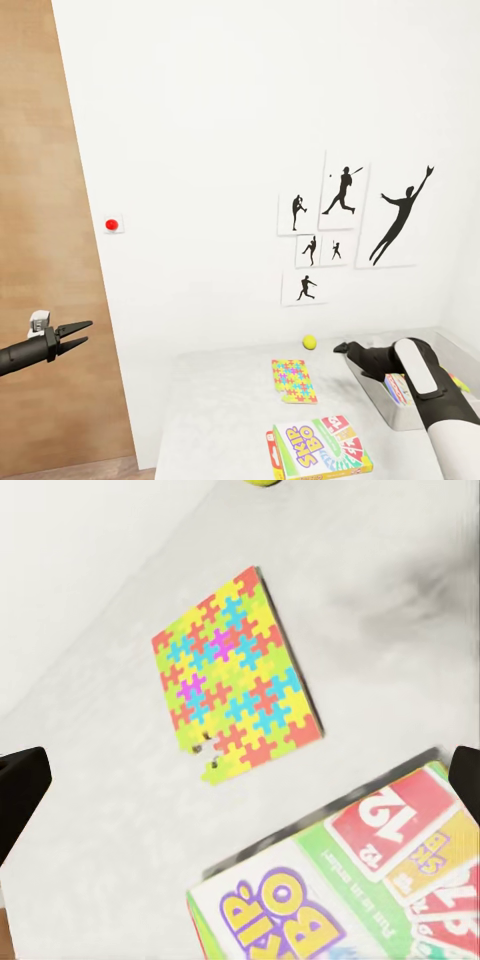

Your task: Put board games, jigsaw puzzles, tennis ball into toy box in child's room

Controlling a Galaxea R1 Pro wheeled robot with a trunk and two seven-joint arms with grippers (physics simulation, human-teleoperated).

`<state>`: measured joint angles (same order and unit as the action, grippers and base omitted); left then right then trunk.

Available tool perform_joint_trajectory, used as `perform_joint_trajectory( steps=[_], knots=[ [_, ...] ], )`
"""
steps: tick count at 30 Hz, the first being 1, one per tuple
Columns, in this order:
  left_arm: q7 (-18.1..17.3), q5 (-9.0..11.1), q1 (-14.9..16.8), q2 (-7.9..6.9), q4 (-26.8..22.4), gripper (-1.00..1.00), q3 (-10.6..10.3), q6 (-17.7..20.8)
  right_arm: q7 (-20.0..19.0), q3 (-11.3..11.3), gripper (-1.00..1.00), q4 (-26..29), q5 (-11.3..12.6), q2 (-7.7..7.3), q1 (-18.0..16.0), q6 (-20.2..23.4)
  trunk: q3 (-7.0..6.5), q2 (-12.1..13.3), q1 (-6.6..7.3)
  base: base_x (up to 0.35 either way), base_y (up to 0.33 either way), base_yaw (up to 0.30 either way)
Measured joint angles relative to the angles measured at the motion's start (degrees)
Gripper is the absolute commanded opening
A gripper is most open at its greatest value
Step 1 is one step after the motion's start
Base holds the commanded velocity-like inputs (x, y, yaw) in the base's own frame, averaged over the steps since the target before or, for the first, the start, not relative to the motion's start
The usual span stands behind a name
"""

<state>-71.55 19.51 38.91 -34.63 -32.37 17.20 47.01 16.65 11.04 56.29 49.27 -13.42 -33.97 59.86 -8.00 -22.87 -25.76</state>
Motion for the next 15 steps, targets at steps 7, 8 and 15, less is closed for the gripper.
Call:
perform_joint_trajectory(
  steps=[7,8,15],
  knots=[
    [0.0,-0.01,0.0,0.0,0.0,1.0,0.0,-0.02,0.27,-2.92,1.0,-0.66,-0.09,-0.19,-0.09,0.0,0.0,0.0,0.0,0.0,0.0,0.0],
    [0.0,-0.02,0.0,0.0,0.0,1.0,0.0,-0.02,0.31,-3.4,1.0,-0.72,-0.13,-0.19,-0.1,0.0,0.0,0.0,0.0,0.0,0.0,0.0],
    [0.0,0.0,0.0,0.0,0.0,1.0,0.0,-0.02,0.66,-5.81,1.0,-1.06,-0.26,-0.15,-0.16,0.0,0.07,0.0,0.0,0.0,0.0,0.0]
  ],
)
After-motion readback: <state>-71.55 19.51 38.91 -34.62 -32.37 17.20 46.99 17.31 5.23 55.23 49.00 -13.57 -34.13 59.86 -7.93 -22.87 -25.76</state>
